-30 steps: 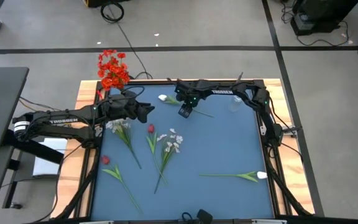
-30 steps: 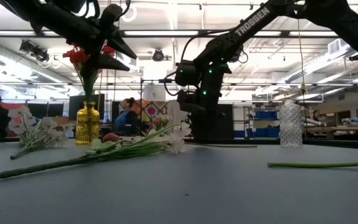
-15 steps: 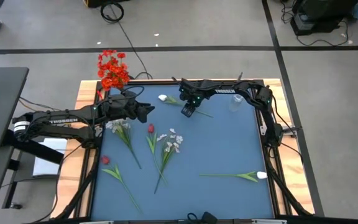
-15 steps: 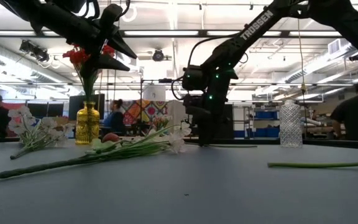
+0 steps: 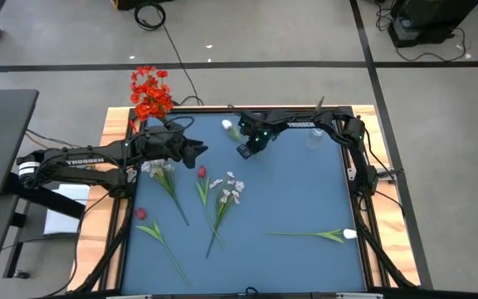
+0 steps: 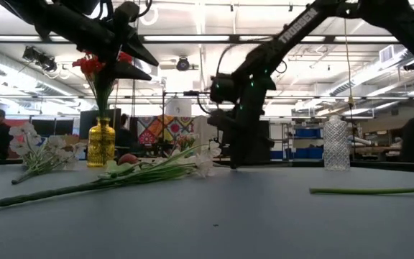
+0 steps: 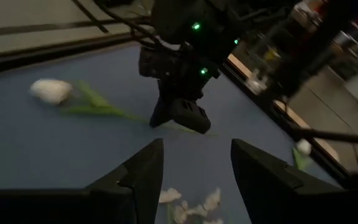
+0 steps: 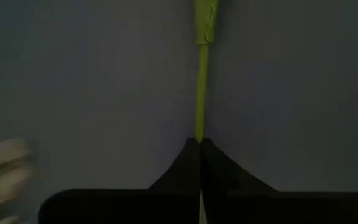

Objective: Sort flowers into vase by color
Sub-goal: Put the top white flowers into the yellow transparent flower vase

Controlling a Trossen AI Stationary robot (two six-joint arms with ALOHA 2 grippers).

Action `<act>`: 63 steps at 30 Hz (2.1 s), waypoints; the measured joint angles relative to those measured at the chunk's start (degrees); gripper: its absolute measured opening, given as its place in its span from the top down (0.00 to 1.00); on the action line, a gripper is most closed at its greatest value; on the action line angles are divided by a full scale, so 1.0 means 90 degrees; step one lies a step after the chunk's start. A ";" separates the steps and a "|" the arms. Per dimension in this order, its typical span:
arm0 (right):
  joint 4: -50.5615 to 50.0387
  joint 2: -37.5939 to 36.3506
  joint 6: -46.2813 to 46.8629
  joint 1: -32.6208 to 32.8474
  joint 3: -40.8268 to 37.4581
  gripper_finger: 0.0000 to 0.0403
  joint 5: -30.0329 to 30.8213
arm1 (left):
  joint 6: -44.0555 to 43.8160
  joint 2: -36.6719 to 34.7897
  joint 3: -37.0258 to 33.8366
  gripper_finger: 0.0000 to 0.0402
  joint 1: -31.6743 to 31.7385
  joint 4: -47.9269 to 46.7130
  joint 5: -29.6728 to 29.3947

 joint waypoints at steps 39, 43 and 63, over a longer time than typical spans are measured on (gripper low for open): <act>0.3385 -0.2396 -0.0878 0.2502 0.0044 1.00 0.2382 | 0.1266 -0.0003 0.0005 0.70 0.0763 0.3466 0.2932; 0.3372 -0.2371 -0.1045 0.2502 0.0044 1.00 0.2360 | 0.1273 -0.0003 0.0005 0.84 0.0763 0.3458 0.3157; 0.3403 -0.2105 -0.1122 0.2590 0.0047 1.00 0.2142 | 0.1243 -0.0001 0.0002 1.00 0.0763 0.3362 0.3237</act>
